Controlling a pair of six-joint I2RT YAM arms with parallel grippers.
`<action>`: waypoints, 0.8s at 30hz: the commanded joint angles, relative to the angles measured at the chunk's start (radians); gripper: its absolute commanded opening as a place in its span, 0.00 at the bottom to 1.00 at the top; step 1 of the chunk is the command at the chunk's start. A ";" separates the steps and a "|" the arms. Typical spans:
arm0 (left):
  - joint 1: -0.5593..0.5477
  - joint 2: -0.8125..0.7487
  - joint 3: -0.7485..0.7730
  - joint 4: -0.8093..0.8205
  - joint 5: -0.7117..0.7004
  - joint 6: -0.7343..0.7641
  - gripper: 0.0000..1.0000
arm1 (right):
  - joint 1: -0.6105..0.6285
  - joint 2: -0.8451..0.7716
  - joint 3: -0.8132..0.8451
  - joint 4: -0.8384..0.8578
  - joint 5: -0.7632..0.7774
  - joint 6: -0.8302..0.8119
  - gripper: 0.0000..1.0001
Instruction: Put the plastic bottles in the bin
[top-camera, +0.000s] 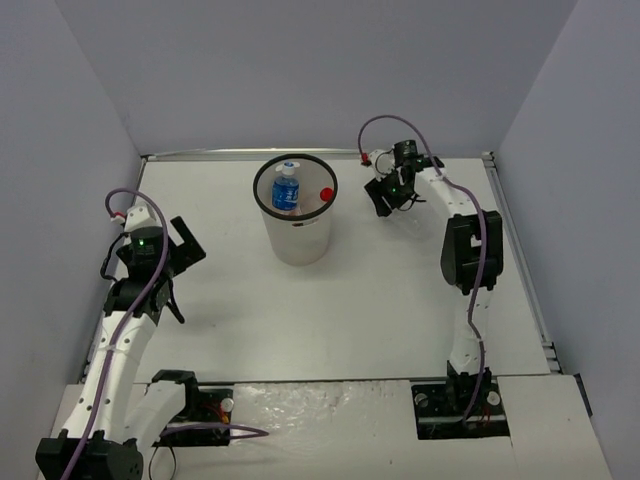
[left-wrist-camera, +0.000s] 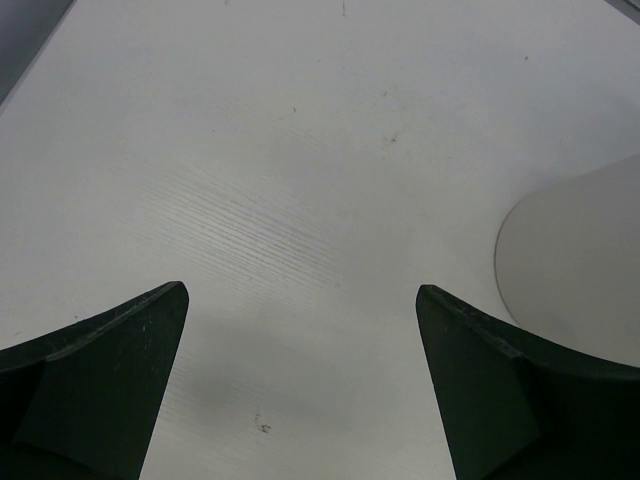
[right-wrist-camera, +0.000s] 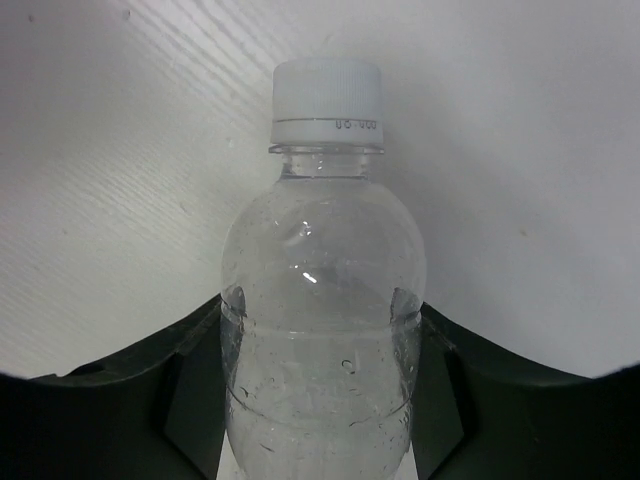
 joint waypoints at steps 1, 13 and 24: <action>0.002 -0.053 -0.002 0.059 0.054 -0.015 0.97 | 0.005 -0.258 0.129 0.022 0.086 0.146 0.39; 0.003 -0.071 -0.009 0.059 0.097 -0.023 0.97 | 0.340 -0.534 0.130 0.603 0.444 0.575 0.42; 0.003 -0.091 -0.014 0.049 0.096 -0.029 0.97 | 0.443 -0.369 0.113 1.047 0.220 0.772 0.45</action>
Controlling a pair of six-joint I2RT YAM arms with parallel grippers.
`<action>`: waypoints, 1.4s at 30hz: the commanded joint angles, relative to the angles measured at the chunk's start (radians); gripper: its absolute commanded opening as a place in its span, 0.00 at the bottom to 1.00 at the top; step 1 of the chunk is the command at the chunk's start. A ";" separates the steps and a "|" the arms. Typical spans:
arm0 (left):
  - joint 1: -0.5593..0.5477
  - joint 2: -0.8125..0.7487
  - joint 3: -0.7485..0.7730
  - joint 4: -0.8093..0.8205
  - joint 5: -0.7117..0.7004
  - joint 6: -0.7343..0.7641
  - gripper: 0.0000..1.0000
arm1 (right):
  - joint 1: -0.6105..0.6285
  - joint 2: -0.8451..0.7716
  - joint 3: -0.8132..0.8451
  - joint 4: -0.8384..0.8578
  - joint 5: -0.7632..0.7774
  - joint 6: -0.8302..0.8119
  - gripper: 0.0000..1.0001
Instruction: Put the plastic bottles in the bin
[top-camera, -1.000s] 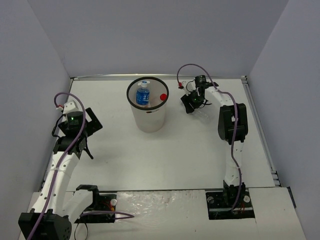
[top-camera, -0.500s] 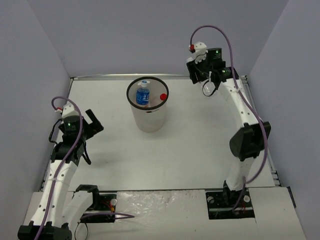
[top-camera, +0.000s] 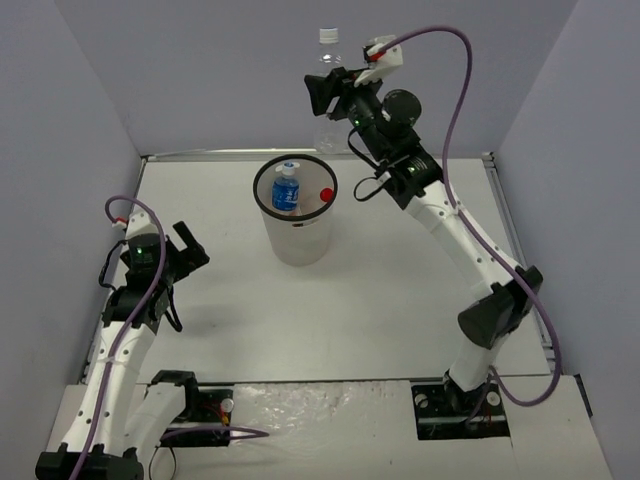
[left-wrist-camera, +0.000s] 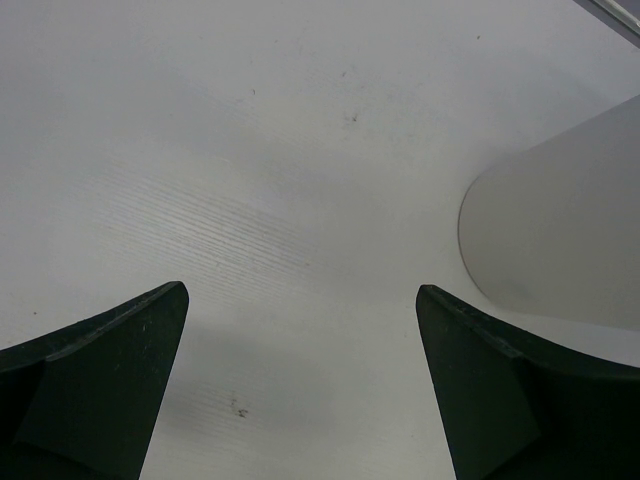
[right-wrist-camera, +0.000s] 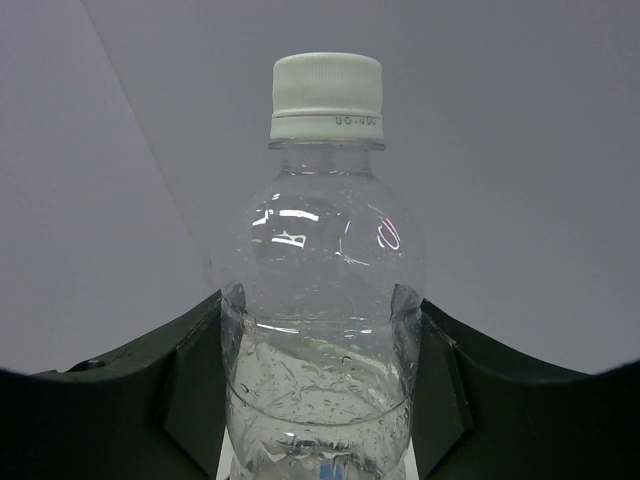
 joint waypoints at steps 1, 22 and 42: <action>0.003 -0.024 0.023 0.047 0.006 -0.012 0.97 | 0.052 0.104 0.065 0.193 -0.061 0.087 0.45; 0.003 -0.029 0.007 0.072 0.029 -0.012 0.97 | 0.083 0.023 -0.297 0.174 0.110 0.011 0.65; 0.002 -0.025 0.009 0.055 0.002 -0.016 0.97 | 0.081 -0.076 -0.284 0.067 0.159 0.017 1.00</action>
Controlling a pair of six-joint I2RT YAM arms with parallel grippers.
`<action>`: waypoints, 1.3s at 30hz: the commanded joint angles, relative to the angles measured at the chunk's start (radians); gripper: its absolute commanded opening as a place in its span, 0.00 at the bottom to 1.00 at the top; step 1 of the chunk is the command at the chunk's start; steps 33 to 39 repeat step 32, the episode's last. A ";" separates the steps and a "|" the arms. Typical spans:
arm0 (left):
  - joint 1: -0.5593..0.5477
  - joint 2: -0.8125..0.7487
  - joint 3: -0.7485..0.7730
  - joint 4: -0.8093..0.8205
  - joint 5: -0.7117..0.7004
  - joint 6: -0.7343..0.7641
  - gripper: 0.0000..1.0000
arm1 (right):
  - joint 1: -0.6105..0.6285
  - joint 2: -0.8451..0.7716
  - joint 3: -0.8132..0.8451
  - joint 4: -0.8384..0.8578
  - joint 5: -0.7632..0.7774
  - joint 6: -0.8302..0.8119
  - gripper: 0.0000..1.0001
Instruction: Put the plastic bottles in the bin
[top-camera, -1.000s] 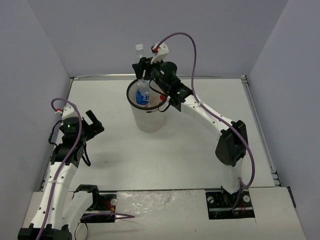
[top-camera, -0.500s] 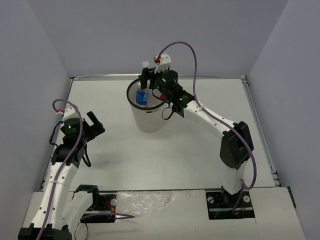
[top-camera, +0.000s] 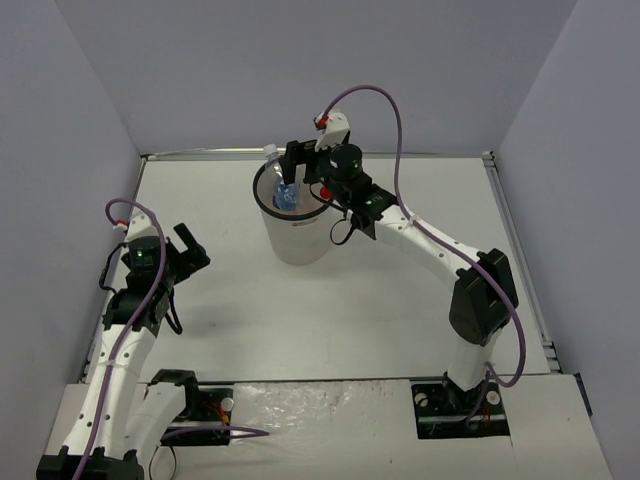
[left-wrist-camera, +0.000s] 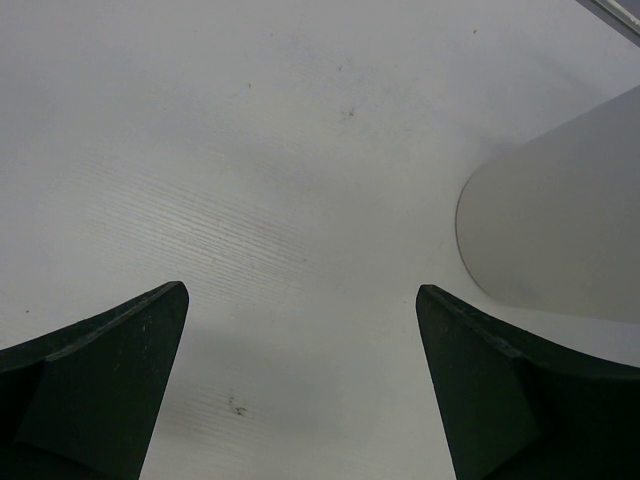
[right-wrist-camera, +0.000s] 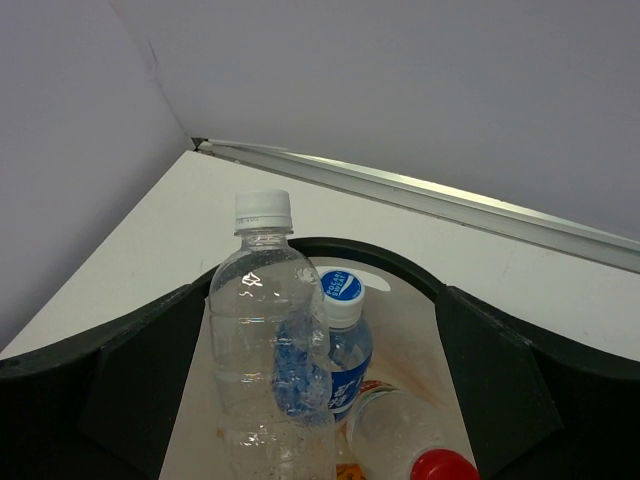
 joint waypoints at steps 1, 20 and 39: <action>0.002 -0.005 0.035 0.043 -0.011 -0.012 0.97 | -0.007 -0.126 0.100 0.009 0.093 -0.028 1.00; 0.003 0.032 0.027 0.087 0.022 -0.034 0.97 | -0.149 -1.076 -0.810 -0.447 0.591 0.507 1.00; 0.003 -0.014 0.007 0.080 0.062 -0.060 0.97 | -0.149 -1.189 -0.893 -0.571 0.604 0.561 1.00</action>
